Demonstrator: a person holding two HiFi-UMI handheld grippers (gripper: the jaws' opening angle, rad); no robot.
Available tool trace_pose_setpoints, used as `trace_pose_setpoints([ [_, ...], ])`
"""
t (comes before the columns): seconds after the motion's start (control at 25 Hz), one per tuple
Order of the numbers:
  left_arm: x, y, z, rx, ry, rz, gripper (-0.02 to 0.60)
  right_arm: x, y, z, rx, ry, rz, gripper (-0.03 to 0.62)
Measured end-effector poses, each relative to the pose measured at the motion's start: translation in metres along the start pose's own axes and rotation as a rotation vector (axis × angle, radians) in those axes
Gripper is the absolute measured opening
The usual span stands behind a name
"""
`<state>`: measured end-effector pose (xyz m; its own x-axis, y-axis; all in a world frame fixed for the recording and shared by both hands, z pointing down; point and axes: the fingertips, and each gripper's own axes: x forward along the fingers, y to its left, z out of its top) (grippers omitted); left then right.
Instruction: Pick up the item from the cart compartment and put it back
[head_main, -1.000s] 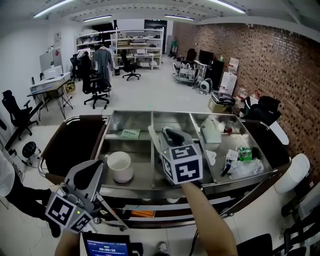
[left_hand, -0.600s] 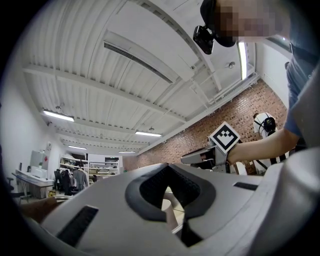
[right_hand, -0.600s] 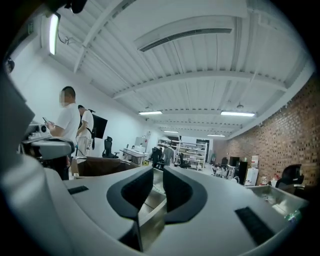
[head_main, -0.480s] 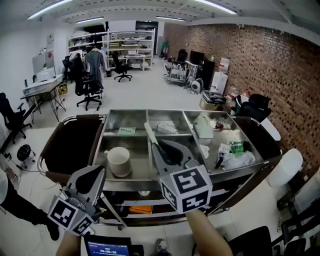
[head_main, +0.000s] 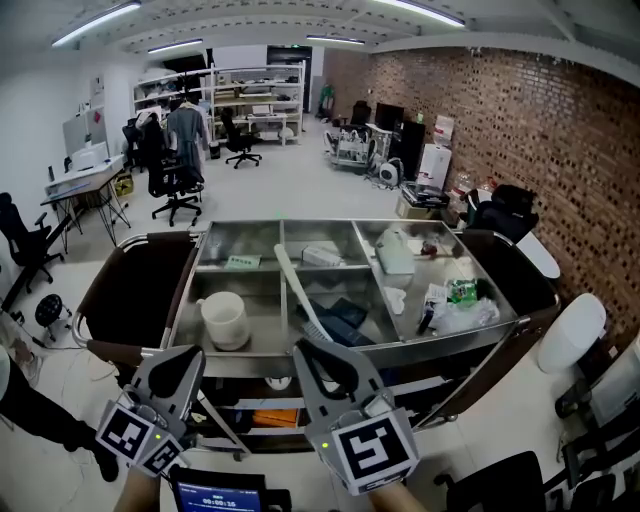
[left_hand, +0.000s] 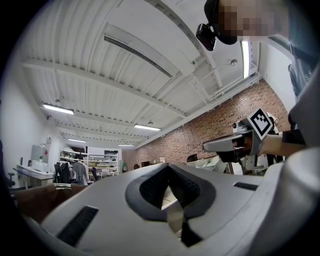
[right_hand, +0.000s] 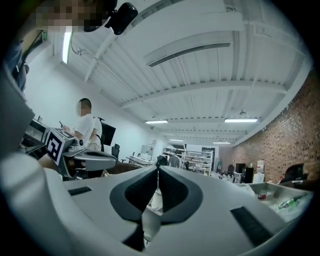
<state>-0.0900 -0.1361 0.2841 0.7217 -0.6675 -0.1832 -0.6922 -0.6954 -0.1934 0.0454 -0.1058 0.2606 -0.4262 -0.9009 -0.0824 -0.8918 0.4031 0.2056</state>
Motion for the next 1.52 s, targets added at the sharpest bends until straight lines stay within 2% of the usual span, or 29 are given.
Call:
trace_pose_setpoints([
  [0.12,0.001,-0.019,-0.001,-0.035,0.036,-0.004,0.012,-0.016,0.003,-0.015,0.029,0.002,0.014,0.006],
  [0.28,0.004,-0.034,-0.002,-0.033,0.051,0.001,0.012,-0.029,0.003,-0.03,0.089,-0.001,0.031,0.002],
  [0.64,0.003,-0.052,-0.004,-0.04,0.071,0.02,0.012,-0.041,0.002,-0.042,0.113,0.006,0.065,0.0],
  [1.08,-0.011,-0.049,-0.007,-0.052,0.088,0.057,0.012,-0.039,0.007,-0.04,0.118,-0.003,0.099,0.0],
  [1.52,-0.012,-0.05,-0.005,-0.045,0.089,0.063,0.012,-0.038,0.008,-0.039,0.115,-0.006,0.111,0.0],
])
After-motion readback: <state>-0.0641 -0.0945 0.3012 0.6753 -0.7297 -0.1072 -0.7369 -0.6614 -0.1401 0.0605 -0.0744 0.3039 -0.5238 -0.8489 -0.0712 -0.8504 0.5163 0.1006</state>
